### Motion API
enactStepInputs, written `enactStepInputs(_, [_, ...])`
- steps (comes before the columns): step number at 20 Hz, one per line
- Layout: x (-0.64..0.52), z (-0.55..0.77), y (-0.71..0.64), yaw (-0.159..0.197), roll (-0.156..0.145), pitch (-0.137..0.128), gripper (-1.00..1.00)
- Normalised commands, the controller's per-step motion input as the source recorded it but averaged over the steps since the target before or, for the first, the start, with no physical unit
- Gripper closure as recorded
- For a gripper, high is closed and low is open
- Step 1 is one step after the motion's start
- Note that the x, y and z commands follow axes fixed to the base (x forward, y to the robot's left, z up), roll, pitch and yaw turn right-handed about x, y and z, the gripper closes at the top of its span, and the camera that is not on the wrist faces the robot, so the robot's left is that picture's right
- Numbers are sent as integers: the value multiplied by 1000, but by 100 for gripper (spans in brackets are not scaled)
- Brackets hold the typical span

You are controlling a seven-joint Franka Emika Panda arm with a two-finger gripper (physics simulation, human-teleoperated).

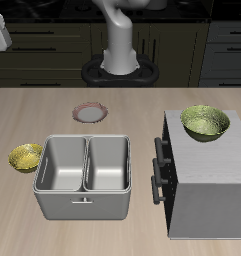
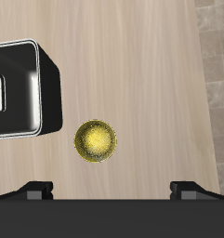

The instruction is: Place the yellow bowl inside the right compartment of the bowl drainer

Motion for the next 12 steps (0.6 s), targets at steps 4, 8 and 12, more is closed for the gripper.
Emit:
enactStepInputs(4, [44,-48,41,18,15,5,-100])
enactStepInputs(8, [6,-88,6,26,1,7,-100])
enactStepInputs(12, [41,-251,-102,30,-8,13,-100])
